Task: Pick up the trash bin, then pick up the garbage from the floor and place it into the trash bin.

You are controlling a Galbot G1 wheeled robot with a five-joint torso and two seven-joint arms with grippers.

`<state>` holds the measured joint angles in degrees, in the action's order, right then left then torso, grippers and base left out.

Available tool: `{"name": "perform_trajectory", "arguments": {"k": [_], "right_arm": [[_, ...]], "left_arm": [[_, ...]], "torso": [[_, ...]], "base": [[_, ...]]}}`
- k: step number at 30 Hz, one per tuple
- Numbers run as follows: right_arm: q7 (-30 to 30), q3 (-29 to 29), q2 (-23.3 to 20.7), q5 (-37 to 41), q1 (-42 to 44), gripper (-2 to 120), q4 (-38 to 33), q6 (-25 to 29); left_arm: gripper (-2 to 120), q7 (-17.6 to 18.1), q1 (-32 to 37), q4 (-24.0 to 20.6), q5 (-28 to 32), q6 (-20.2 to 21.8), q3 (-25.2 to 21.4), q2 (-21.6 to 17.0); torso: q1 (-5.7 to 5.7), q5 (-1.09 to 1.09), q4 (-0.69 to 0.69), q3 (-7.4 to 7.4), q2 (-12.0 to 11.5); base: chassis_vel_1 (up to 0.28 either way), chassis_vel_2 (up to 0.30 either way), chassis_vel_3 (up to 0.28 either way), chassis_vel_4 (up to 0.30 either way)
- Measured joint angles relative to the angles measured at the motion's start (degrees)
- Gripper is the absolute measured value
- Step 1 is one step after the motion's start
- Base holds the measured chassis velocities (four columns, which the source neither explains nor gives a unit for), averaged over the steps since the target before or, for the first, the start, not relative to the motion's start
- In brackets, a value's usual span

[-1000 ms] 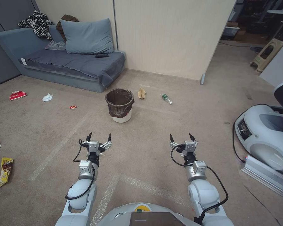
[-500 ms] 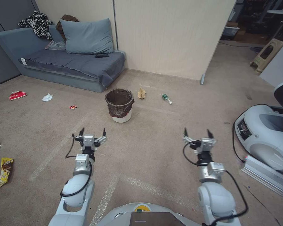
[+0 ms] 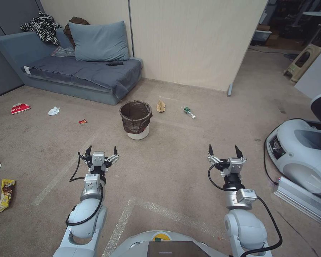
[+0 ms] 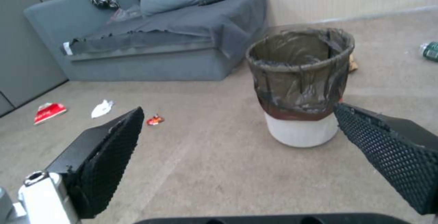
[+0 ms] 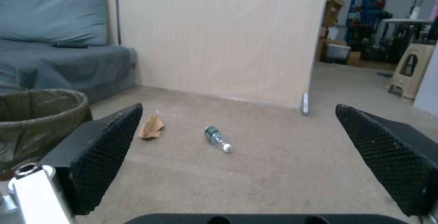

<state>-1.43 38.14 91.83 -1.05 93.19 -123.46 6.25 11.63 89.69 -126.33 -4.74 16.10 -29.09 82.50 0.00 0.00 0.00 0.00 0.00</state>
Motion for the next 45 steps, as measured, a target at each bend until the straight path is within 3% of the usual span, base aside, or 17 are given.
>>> {"name": "perform_trajectory", "arguments": {"k": [27, 45], "right_arm": [[-0.9, -0.1, 0.3, 0.0, 0.0, 100, 0.7, 1.5], [-1.4, -0.2, 0.3, 0.4, 0.1, 100, 1.2, 1.8]], "left_arm": [[100, -2.4, 1.7, 0.3, 0.0, -2.0, 0.4, -0.2], [100, -2.8, 1.7, 1.0, -0.5, -2.5, 0.5, -0.3]], "torso": [[0.00, 0.00, -0.01, -0.01, 0.0], [0.00, -0.01, 0.00, 0.01, 0.0]], "base": [[-0.009, 0.010, 0.010, -0.014], [-0.212, 0.224, 0.212, -0.224]]}}
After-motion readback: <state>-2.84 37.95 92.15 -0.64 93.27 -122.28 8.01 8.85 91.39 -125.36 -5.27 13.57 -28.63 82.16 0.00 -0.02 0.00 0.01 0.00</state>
